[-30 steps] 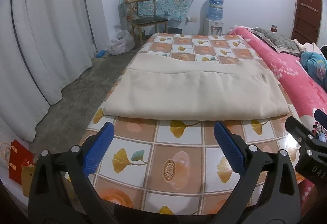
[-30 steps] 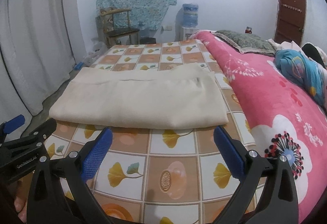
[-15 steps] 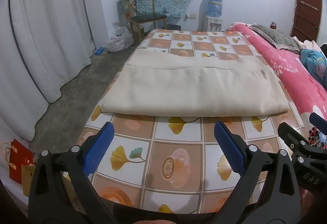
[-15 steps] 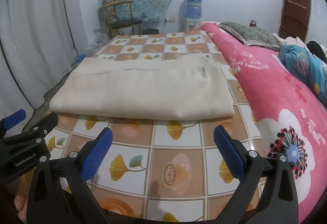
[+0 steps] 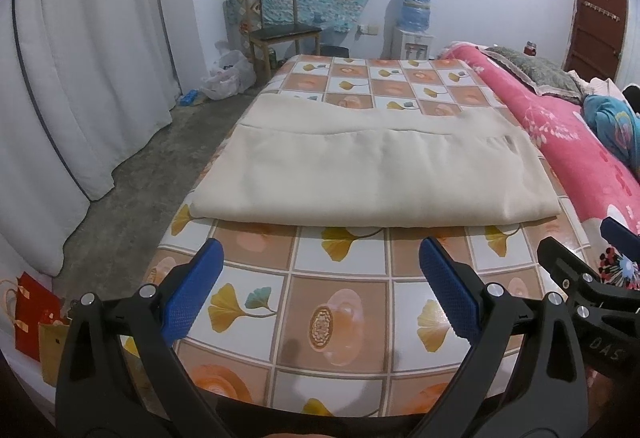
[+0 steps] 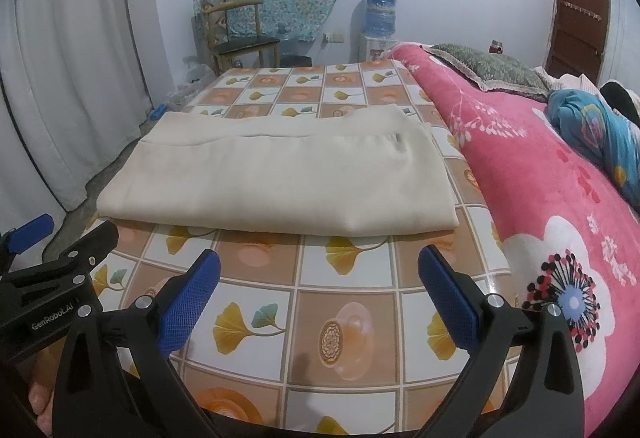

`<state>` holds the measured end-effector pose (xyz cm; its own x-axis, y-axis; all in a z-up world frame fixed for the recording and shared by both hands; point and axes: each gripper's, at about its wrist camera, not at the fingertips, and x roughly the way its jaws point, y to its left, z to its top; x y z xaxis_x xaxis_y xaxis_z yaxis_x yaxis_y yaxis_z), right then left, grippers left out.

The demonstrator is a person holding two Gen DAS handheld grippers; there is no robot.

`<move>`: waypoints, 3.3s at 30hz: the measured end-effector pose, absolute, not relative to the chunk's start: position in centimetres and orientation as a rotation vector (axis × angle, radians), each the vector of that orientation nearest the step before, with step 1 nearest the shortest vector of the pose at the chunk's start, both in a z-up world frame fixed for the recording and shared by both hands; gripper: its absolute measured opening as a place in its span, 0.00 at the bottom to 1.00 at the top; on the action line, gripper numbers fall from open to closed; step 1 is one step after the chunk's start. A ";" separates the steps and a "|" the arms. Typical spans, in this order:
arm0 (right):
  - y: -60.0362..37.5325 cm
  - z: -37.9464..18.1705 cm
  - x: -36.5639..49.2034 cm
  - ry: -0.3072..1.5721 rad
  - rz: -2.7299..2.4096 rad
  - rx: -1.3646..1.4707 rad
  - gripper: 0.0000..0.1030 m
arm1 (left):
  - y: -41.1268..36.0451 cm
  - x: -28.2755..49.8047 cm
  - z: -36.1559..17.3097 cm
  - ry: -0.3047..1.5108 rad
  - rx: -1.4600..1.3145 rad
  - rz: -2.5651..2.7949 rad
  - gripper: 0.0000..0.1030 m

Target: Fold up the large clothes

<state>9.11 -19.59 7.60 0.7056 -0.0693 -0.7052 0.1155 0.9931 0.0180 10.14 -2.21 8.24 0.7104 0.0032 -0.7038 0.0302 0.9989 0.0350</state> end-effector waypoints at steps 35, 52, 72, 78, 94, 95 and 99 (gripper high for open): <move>-19.3 7.7 9.2 0.784 -0.098 0.044 0.94 | -2.0 10.2 8.1 0.783 0.043 -0.013 0.92; -19.2 7.5 9.2 0.787 -0.094 0.044 0.94 | -2.0 10.2 8.2 0.784 0.039 -0.013 0.92; -19.0 7.3 9.0 0.785 -0.090 0.038 0.94 | -2.1 10.2 8.1 0.784 0.042 -0.014 0.92; -19.0 7.3 9.1 0.785 -0.090 0.038 0.94 | -2.1 10.2 8.0 0.784 0.039 -0.013 0.92; -18.6 7.3 9.1 0.785 -0.088 0.032 0.94 | -2.1 10.2 7.9 0.783 0.039 -0.014 0.92; -18.6 7.3 9.1 0.785 -0.088 0.033 0.94 | -2.1 10.2 7.9 0.784 0.039 -0.013 0.92; -18.6 7.3 9.1 0.786 -0.089 0.033 0.94 | -2.0 10.2 7.9 0.784 0.039 -0.012 0.92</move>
<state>9.12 -18.60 7.31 0.7033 -0.0676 -0.7077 0.0919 0.9958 -0.0039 10.23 -2.05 7.93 0.7083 0.0035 -0.7059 0.0254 0.9992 0.0304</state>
